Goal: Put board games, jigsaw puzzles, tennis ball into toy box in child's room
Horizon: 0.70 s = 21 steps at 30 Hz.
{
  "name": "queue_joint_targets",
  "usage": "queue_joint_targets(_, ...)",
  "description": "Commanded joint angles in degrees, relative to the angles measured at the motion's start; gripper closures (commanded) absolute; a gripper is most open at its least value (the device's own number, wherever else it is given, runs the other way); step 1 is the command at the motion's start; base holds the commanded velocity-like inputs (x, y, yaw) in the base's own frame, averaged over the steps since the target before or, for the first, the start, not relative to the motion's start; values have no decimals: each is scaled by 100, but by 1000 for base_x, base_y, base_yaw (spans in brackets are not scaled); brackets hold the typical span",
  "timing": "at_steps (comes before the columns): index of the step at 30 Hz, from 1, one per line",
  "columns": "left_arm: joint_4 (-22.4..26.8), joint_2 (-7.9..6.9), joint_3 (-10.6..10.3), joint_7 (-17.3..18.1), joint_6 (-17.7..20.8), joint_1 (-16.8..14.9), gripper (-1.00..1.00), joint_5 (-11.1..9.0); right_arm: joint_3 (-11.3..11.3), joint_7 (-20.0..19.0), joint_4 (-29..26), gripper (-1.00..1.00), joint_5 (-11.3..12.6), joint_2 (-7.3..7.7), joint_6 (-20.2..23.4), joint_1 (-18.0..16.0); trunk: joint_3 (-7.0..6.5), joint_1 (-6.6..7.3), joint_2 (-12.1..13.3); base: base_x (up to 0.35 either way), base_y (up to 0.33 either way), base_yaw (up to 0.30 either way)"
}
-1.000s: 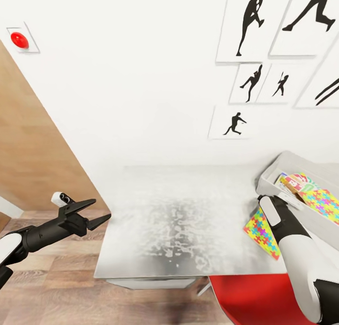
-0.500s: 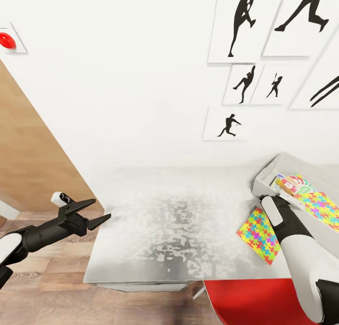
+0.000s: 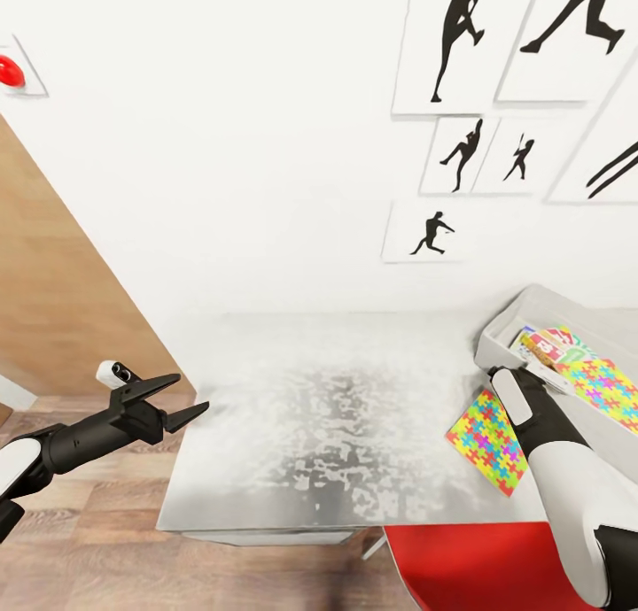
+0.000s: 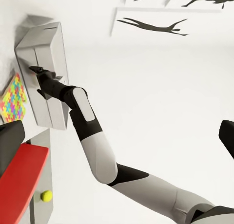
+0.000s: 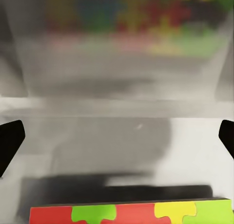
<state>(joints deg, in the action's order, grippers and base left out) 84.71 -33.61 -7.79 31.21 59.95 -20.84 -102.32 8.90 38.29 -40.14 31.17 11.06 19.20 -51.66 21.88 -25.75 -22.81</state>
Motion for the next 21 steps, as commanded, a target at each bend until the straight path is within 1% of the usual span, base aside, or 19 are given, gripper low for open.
queue_joint_targets(1, -5, -5, -11, 43, 5, -8, -100, 19, -2, 30, -12, -100, 29, 2, 31, -2, 15, -3, -11, 0, 0, 0)
queue_joint_targets(21, -6, 0, -5, 43, 5, -8, -100, 19, -2, 29, -11, -100, 29, 2, 31, 0, 125, -3, -11, -26, 0, 0)
